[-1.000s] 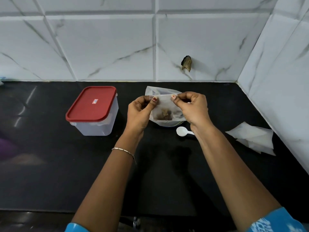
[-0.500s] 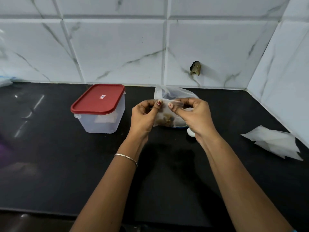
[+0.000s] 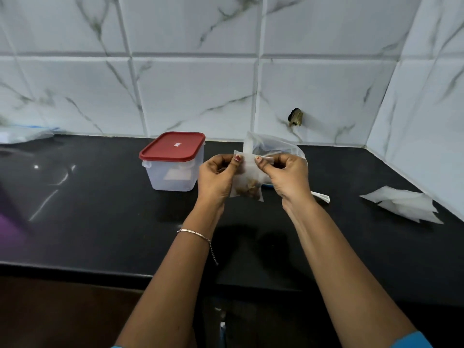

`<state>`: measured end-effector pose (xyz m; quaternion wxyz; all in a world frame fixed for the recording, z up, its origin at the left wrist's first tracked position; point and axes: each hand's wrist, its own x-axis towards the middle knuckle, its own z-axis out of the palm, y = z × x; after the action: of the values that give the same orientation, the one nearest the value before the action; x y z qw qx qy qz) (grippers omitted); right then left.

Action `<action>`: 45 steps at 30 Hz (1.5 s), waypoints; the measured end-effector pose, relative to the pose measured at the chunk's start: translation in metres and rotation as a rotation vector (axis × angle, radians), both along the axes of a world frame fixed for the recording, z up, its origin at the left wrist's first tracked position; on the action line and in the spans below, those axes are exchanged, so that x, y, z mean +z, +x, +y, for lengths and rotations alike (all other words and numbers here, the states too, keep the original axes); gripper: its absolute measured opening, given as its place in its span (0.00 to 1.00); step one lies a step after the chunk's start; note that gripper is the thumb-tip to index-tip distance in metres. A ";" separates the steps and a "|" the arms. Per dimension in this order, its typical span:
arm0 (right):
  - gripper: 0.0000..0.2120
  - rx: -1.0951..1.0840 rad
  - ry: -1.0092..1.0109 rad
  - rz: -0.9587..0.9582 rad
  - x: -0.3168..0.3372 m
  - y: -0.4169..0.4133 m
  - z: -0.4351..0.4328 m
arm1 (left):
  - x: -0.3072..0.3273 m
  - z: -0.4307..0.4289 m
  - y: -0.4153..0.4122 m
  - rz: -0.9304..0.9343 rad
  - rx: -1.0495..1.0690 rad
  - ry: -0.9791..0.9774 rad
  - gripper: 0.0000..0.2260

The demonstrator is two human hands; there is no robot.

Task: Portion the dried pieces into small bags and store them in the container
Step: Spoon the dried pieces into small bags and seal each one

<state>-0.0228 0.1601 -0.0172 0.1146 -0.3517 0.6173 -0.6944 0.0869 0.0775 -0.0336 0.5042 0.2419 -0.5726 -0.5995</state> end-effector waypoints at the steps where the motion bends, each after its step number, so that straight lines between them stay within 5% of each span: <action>1: 0.05 0.028 0.009 -0.009 -0.001 0.007 0.001 | -0.001 0.000 0.008 0.005 0.015 0.012 0.05; 9: 0.09 0.229 0.118 -0.090 -0.016 0.038 -0.019 | -0.012 -0.015 0.051 -0.075 0.118 0.080 0.04; 25: 0.08 0.172 0.380 -0.052 -0.056 0.046 -0.060 | -0.035 -0.048 0.067 -0.588 0.505 0.056 0.08; 34: 0.07 0.124 0.415 0.033 -0.045 0.043 -0.024 | -0.025 -0.026 0.071 -0.624 0.681 -0.160 0.16; 38: 0.08 0.009 0.327 0.063 -0.032 0.018 0.013 | -0.012 0.002 0.036 -0.565 0.595 -0.321 0.12; 45: 0.05 -0.475 0.387 0.283 -0.020 -0.071 0.106 | -0.002 0.074 -0.079 -0.466 0.103 -0.575 0.17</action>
<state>-0.0940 0.2660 -0.0374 -0.0724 -0.2628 0.8122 -0.5158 0.0076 0.1510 -0.0353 0.4371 0.2490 -0.8041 -0.3168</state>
